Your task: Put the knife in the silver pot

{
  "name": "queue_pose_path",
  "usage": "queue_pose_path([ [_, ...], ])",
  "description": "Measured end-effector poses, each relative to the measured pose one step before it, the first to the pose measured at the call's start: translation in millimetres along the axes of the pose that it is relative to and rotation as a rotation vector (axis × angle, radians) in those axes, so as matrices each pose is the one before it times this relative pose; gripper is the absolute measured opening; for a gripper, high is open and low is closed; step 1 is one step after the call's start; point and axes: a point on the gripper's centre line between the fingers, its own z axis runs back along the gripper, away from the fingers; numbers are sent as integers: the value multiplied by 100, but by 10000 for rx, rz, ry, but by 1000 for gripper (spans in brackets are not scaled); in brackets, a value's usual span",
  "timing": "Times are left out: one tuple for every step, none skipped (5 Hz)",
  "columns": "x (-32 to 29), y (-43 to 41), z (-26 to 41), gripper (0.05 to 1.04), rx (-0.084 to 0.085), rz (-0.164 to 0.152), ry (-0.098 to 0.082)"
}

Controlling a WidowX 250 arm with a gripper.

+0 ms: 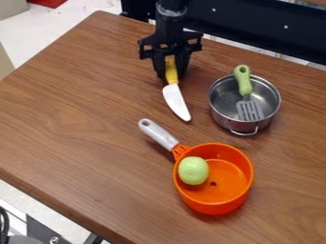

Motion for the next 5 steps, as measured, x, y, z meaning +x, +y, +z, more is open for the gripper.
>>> queue_pose_path([
  [-159, 175, 539, 476, 153, 90, 304],
  [212, 61, 1703, 476, -363, 437, -172],
  [-209, 413, 1602, 476, -399, 1084, -78],
  [-275, 187, 1407, 476, -394, 1412, -188],
  [-990, -522, 490, 476, 218, 1196, -317],
])
